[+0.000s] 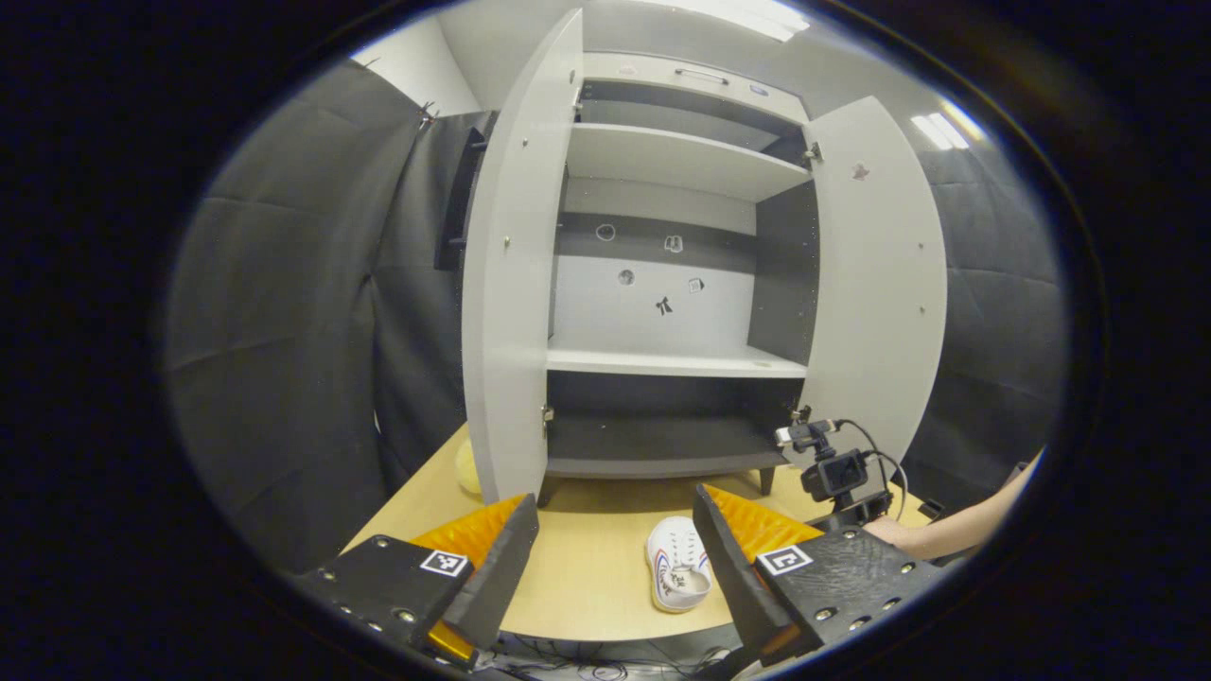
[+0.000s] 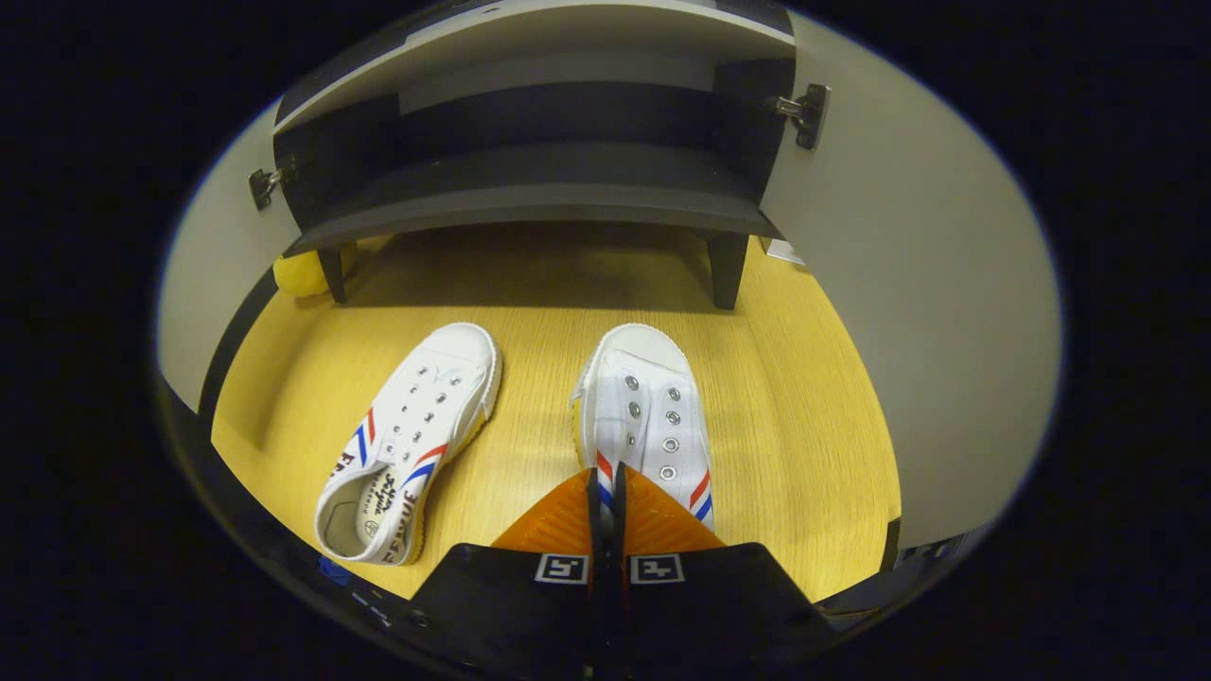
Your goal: Grab one shoe with the right hand and put it into the shoe cabinet, grab the other shoe with the left hand and put it into the shoe cabinet; then close the right door with the right hand and the left door with the left hand.
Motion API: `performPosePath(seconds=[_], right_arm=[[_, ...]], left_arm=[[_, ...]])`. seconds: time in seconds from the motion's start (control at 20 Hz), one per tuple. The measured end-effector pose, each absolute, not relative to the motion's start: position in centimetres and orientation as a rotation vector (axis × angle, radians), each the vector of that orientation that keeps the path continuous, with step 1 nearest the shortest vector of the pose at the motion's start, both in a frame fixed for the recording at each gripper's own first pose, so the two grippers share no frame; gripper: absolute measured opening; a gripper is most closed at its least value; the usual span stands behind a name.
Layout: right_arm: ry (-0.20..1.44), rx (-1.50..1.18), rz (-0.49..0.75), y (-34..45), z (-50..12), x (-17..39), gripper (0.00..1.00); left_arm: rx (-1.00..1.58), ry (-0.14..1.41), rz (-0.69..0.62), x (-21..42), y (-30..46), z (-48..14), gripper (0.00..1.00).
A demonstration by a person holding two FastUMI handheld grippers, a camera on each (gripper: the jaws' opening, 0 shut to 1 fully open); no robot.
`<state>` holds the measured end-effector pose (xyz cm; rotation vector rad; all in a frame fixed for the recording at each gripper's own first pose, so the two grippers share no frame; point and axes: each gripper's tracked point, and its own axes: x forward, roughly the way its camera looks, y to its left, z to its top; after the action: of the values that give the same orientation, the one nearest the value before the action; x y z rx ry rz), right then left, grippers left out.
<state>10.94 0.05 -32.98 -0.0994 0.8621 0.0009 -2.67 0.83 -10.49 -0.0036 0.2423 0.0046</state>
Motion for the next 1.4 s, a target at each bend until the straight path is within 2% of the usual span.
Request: performPosePath(seconds=[0.15, 0.3, 0.35, 0.45, 0.5, 0.6, 0.65, 0.7, 0.75, 0.8, 0.85, 0.9, 1.2, 1.4], right_arm=[[0.829, -0.089, 0.003, 0.0, -30.3, 10.2, 0.02], [0.773, -0.077, 0.015, 0.2, -26.8, 9.2, 0.02], [0.752, -0.072, 0.018, 0.3, -25.4, 8.8, 0.02], [0.704, -0.064, 0.015, 0.5, -22.7, 7.6, 0.02], [0.675, -0.064, 0.011, 0.7, -21.3, 7.2, 0.00], [0.617, -0.060, 0.013, 1.3, -18.4, 6.1, 0.02], [0.590, -0.047, 0.018, 1.8, -16.8, 5.9, 0.02], [0.565, -0.034, 0.026, 2.2, -15.3, 5.7, 0.02], [0.540, -0.029, 0.034, 2.7, -13.7, 5.9, 0.02], [0.512, -0.026, 0.044, 3.0, -12.2, 6.2, 0.02], [0.485, -0.029, 0.054, 3.4, -10.6, 6.7, 0.02], [0.452, -0.031, 0.063, 3.8, -9.1, 7.1, 0.02], [0.261, -0.020, 0.141, 6.9, -0.9, 12.0, 0.02], [0.200, 0.000, 0.174, 8.1, 1.9, 16.6, 0.01]], left_arm=[[-0.009, 0.234, -0.008, -2.6, 0.9, -10.4, 0.94], [-0.009, 0.238, -0.035, -2.2, 0.6, -10.4, 0.89], [-0.008, 0.237, -0.046, -2.1, 0.4, -10.4, 0.94], [-0.004, 0.237, -0.069, -1.8, 0.0, -10.4, 0.94], [-0.004, 0.239, -0.080, -1.7, -0.3, -10.4, 1.00], [-0.011, 0.247, -0.108, -1.2, -0.9, -10.5, 1.00], [-0.011, 0.250, -0.122, -1.0, -1.2, -10.6, 0.94], [-0.010, 0.250, -0.136, -0.7, -1.5, -10.5, 0.94], [-0.005, 0.249, -0.146, -0.4, -1.7, -10.3, 1.00], [0.002, 0.247, -0.154, 0.0, -1.8, -10.1, 0.87], [0.008, 0.245, -0.162, 0.3, -1.9, -10.0, 0.87], [0.012, 0.243, -0.168, 0.7, -2.0, -9.8, 0.94], [0.020, 0.235, -0.188, 2.7, -3.0, -9.5, 0.94], [0.045, 0.232, -0.162, 4.1, -3.4, -9.0, 0.94]])
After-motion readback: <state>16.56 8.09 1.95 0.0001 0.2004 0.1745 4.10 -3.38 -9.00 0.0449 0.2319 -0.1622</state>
